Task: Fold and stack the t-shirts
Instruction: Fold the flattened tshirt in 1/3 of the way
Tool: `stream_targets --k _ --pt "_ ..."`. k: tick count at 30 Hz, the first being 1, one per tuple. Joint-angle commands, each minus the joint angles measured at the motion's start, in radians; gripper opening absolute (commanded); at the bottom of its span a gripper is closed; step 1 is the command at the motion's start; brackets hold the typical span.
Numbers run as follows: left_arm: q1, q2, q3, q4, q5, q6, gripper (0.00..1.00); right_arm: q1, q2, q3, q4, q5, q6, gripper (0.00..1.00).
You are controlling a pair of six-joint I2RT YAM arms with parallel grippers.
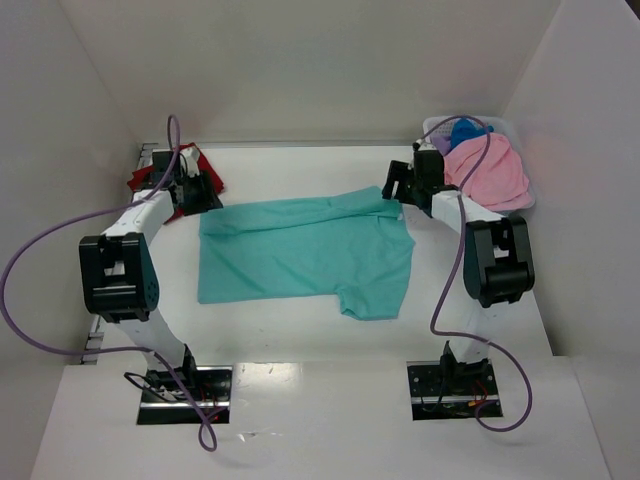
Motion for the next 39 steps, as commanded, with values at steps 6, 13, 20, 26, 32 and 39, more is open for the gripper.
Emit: stream_targets --k 6,13,20,26,32,39 --pt "-0.004 0.114 0.133 0.041 0.207 0.006 0.63 -0.001 0.060 0.193 0.008 -0.054 -0.023 0.99" --pt "-0.051 0.210 0.195 -0.021 0.147 0.043 0.63 -0.001 0.165 0.279 -0.025 -0.108 -0.012 0.98" --pt "-0.061 0.269 0.205 -0.052 0.036 0.033 0.63 0.039 0.176 0.279 -0.025 -0.108 -0.033 0.89" --pt "-0.070 0.312 0.226 -0.041 0.026 0.023 0.63 0.039 0.194 0.279 -0.034 -0.108 -0.033 0.83" --pt "-0.090 0.353 0.275 -0.052 -0.033 0.023 0.63 0.039 0.203 0.268 -0.048 -0.108 -0.042 0.81" --pt "-0.100 0.393 0.308 -0.081 -0.108 0.014 0.63 0.048 0.212 0.259 -0.081 -0.108 -0.052 0.78"
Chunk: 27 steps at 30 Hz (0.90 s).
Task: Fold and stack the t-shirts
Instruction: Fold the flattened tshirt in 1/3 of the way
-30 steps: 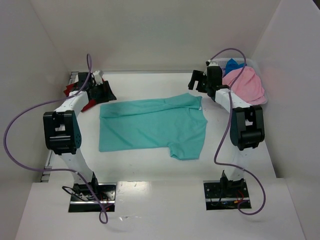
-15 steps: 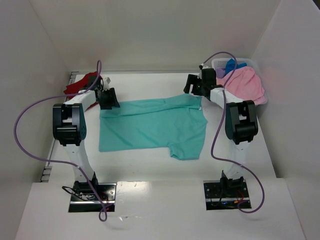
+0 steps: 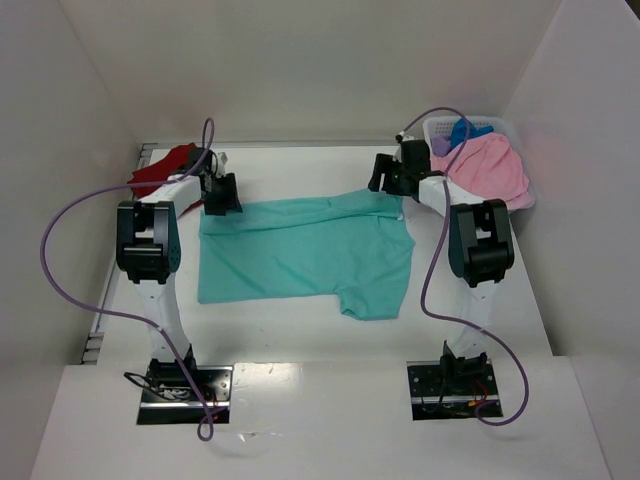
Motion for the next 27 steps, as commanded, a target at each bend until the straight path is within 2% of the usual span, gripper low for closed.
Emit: stream_targets --k 1,5,6,8,9,10,11,15,21,24,27 --pt "-0.016 0.040 0.055 -0.030 -0.066 0.007 0.63 0.015 0.023 0.021 -0.021 -0.003 -0.023 0.78" --pt "-0.035 0.059 0.064 -0.040 -0.086 0.007 0.63 0.015 0.045 0.053 -0.055 -0.003 -0.042 0.70" --pt "-0.035 0.059 0.073 -0.049 -0.109 0.007 0.63 0.015 0.055 0.065 -0.064 -0.003 -0.042 0.55" --pt "-0.035 0.068 0.073 -0.049 -0.109 0.007 0.63 0.015 0.055 0.065 -0.064 -0.003 -0.042 0.44" --pt "-0.035 0.068 0.082 -0.049 -0.109 0.007 0.63 0.024 0.055 0.065 -0.073 -0.003 -0.042 0.35" --pt "-0.035 0.068 0.082 -0.049 -0.109 0.007 0.63 0.024 0.055 0.065 -0.073 -0.012 -0.042 0.30" --pt "-0.035 0.068 0.082 -0.049 -0.118 0.007 0.63 0.024 0.055 0.065 -0.082 -0.012 -0.042 0.19" --pt "-0.035 0.068 0.092 -0.049 -0.118 0.007 0.63 0.024 -0.021 0.009 -0.073 -0.022 -0.042 0.08" --pt "-0.035 0.068 0.110 -0.058 -0.118 0.007 0.63 0.034 -0.150 -0.120 -0.030 -0.066 -0.024 0.08" --pt "-0.035 0.068 0.119 -0.069 -0.084 0.007 0.63 0.034 -0.204 -0.174 -0.021 -0.066 -0.023 0.11" --pt "-0.056 0.028 0.176 -0.089 -0.025 0.016 0.68 0.034 -0.239 -0.223 -0.021 -0.098 -0.043 0.18"
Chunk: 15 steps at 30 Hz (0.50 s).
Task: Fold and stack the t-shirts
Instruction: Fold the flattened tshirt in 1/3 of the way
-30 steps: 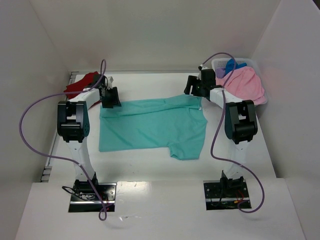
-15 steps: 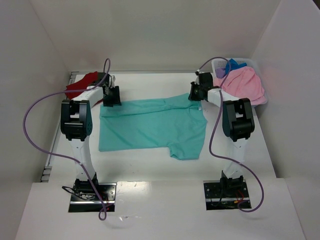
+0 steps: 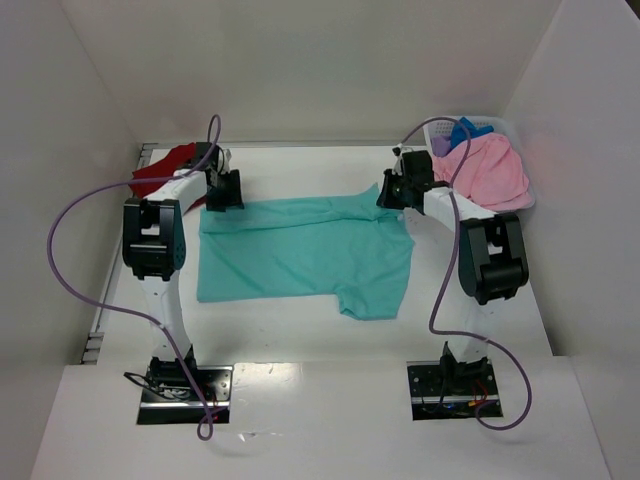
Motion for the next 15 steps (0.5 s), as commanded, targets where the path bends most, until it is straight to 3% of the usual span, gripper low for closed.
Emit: stream_targets --k 1,4,7,15 --pt "-0.037 -0.042 0.092 -0.029 0.087 0.016 0.70 0.011 -0.083 -0.059 0.043 -0.041 -0.013 0.20" --pt "-0.081 -0.060 0.155 -0.029 0.186 0.027 0.76 0.011 -0.083 -0.070 0.043 -0.064 -0.013 0.21" --pt "-0.135 -0.036 0.206 -0.002 0.315 0.036 0.78 0.011 -0.083 -0.088 0.043 -0.085 -0.013 0.16" --pt "-0.227 0.050 0.227 0.142 0.392 -0.045 0.78 0.020 -0.105 -0.128 0.052 -0.094 -0.022 0.11"
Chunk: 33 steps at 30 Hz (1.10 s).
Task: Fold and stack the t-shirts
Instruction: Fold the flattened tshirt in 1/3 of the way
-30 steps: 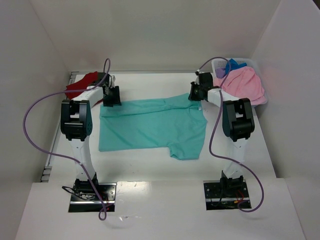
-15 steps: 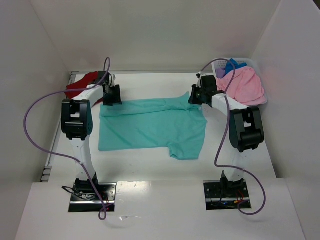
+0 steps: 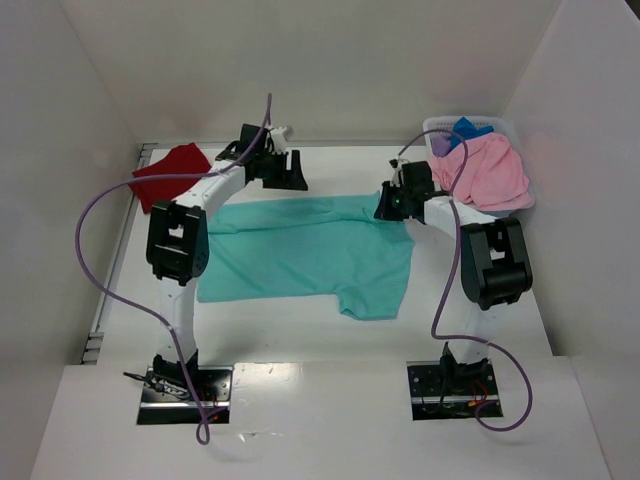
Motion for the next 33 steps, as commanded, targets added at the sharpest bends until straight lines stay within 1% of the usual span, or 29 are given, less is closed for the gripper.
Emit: stream_targets --k 1,3,4,8,14,19,23,24,25,26,27,28,29,30,31,33 --pt "-0.018 0.061 0.029 0.118 0.077 -0.056 0.78 0.012 -0.057 -0.019 0.034 -0.024 -0.016 0.11" --pt "-0.028 0.092 0.005 0.161 0.068 -0.079 0.78 0.012 -0.066 -0.019 0.023 -0.024 -0.025 0.11" --pt "-0.028 0.110 0.005 0.176 0.068 -0.093 0.78 0.012 -0.066 -0.028 0.013 -0.024 -0.025 0.09" --pt "-0.046 0.152 0.005 0.187 0.038 -0.115 0.76 0.012 -0.101 -0.059 0.003 -0.015 -0.034 0.08" --pt "-0.064 0.198 -0.004 0.196 0.038 -0.133 0.75 0.012 -0.166 -0.120 -0.006 -0.015 -0.024 0.08" --pt "-0.064 0.218 -0.004 0.196 0.009 -0.133 0.75 0.012 -0.200 -0.151 -0.058 -0.038 -0.024 0.08" --pt "-0.064 0.227 -0.004 0.186 -0.001 -0.133 0.75 0.012 -0.253 -0.179 -0.080 -0.049 -0.024 0.19" --pt "-0.064 0.227 -0.004 0.186 -0.001 -0.133 0.75 0.012 -0.264 -0.179 -0.080 -0.040 -0.024 0.25" --pt "-0.064 0.227 -0.004 0.176 -0.010 -0.133 0.75 0.012 -0.285 -0.179 -0.080 -0.029 -0.014 0.28" --pt "-0.064 0.227 -0.004 0.176 -0.010 -0.133 0.75 0.012 -0.285 -0.167 -0.080 -0.029 -0.014 0.28" --pt "-0.064 0.227 -0.004 0.176 -0.019 -0.133 0.75 0.012 -0.298 -0.144 -0.080 -0.029 -0.005 0.32" --pt "-0.064 0.227 -0.004 0.176 -0.019 -0.123 0.75 0.012 -0.298 -0.112 -0.080 -0.029 -0.005 0.38" --pt "-0.064 0.227 -0.004 0.167 -0.019 -0.122 0.75 0.012 -0.298 -0.092 -0.080 -0.029 0.007 0.38" --pt "-0.064 0.227 -0.004 0.167 -0.019 -0.122 0.75 0.012 -0.278 -0.055 -0.066 -0.038 0.019 0.45" --pt "-0.064 0.227 0.005 0.167 -0.019 -0.122 0.75 0.012 -0.264 -0.035 -0.057 -0.038 0.028 0.56" --pt "-0.064 0.236 0.005 0.158 -0.019 -0.113 0.75 0.012 -0.204 0.005 -0.035 -0.059 0.039 0.57"
